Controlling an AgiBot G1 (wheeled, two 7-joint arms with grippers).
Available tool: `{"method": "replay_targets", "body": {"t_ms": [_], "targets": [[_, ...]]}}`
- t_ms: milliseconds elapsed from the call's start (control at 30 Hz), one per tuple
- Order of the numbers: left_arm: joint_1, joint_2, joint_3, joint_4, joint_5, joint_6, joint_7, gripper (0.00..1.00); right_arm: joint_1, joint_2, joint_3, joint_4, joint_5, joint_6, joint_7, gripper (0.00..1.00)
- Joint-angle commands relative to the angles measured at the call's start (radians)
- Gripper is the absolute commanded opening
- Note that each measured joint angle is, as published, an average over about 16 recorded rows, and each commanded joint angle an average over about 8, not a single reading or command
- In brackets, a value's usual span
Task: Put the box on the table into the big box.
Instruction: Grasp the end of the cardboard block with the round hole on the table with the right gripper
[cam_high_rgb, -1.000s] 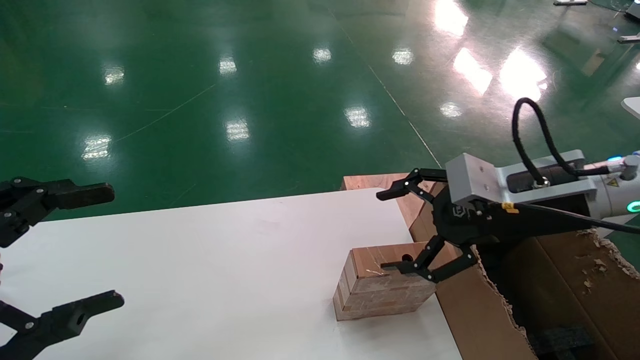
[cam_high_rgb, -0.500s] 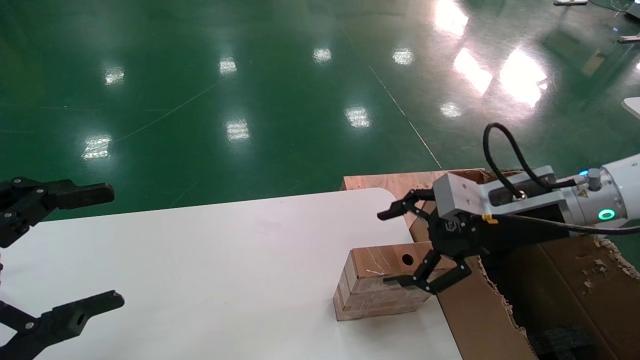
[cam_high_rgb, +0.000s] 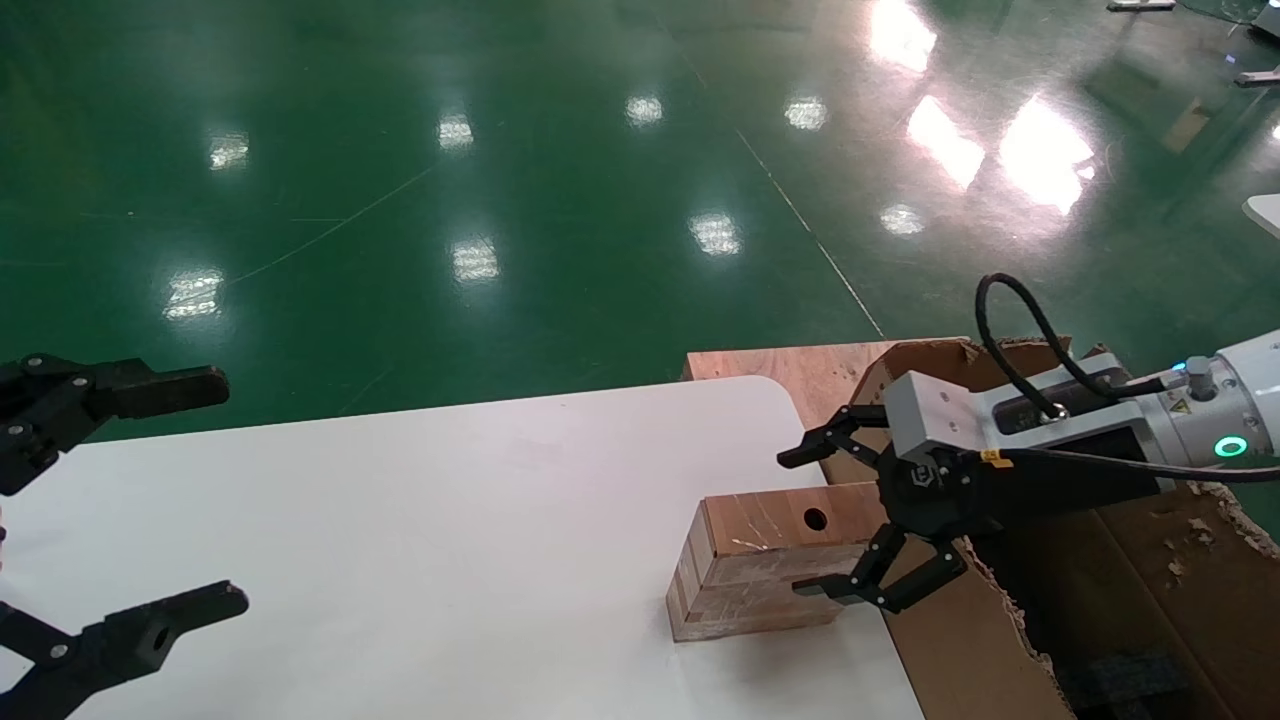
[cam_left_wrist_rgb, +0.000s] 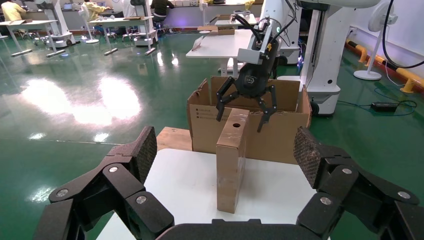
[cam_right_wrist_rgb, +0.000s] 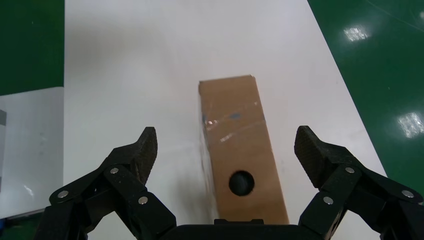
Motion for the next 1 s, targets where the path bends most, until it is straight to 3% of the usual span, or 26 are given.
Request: {"method": "replay_targets", "body": {"t_ms": [33,1000], "targets": [[0.0,0.0,0.0,0.0,0.0,0.0,0.0,1.0,0.014,-0.002,-0.02,-0.013,-0.001,0.001,-0.009,1.0],[0.0,0.0,0.0,0.0,0.0,0.0,0.0,1.0,0.103,-0.039,-0.254,-0.183,0.107,0.002,-0.134,1.0]]}}
